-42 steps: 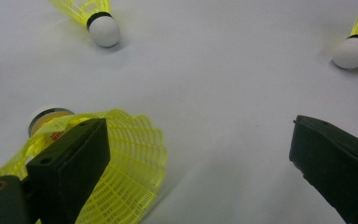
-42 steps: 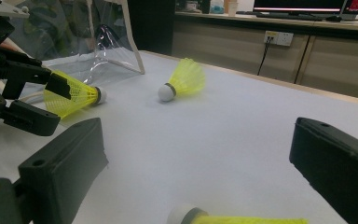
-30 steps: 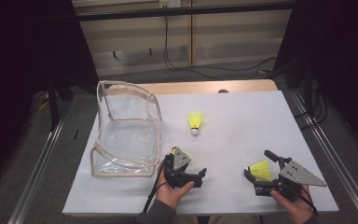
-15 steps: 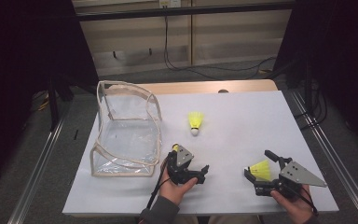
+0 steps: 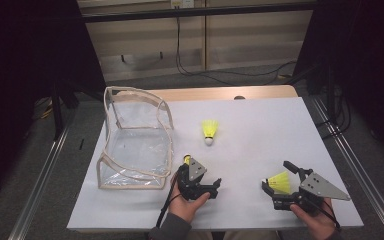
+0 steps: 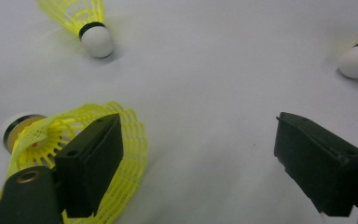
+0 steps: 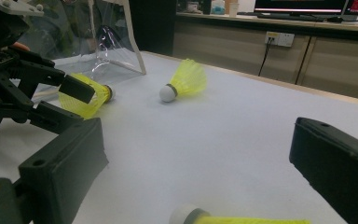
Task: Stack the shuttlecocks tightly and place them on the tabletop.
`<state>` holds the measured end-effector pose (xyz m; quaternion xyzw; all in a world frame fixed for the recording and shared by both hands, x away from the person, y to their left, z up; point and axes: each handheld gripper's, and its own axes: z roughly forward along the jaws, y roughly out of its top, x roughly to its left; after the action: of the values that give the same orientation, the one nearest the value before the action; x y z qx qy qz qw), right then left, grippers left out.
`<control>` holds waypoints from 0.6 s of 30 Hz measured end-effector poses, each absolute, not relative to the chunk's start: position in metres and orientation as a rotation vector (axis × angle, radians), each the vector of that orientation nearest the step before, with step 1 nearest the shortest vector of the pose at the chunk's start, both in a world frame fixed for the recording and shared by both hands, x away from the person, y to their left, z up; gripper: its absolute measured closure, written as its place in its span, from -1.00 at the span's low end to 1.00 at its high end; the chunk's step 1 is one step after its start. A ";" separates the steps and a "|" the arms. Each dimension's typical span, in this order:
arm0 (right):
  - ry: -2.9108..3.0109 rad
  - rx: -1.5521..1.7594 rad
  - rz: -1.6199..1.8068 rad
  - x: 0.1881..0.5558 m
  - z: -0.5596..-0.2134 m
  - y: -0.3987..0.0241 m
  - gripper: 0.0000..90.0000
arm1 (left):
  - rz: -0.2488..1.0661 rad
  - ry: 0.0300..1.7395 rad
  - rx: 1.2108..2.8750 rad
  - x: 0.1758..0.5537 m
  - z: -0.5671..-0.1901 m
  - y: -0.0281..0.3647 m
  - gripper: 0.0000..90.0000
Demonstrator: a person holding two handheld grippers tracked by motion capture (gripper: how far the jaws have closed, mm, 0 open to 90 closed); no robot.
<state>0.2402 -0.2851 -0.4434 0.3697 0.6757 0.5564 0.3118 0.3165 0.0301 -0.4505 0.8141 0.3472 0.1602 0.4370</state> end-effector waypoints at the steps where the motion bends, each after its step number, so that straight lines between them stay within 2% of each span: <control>1: 1.784 0.974 1.466 0.240 -0.443 -0.285 -0.94 | 0.395 0.873 2.017 0.317 -0.451 0.031 -0.62; 18: 1.782 0.974 1.462 0.240 -0.443 -0.286 -0.94 | 0.388 0.913 1.973 0.340 -0.446 0.017 -0.66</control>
<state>0.2402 -0.2859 -0.4433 0.3694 0.6761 0.5548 0.3140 0.3398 0.0174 -0.4459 0.7980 0.3691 0.1571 0.4498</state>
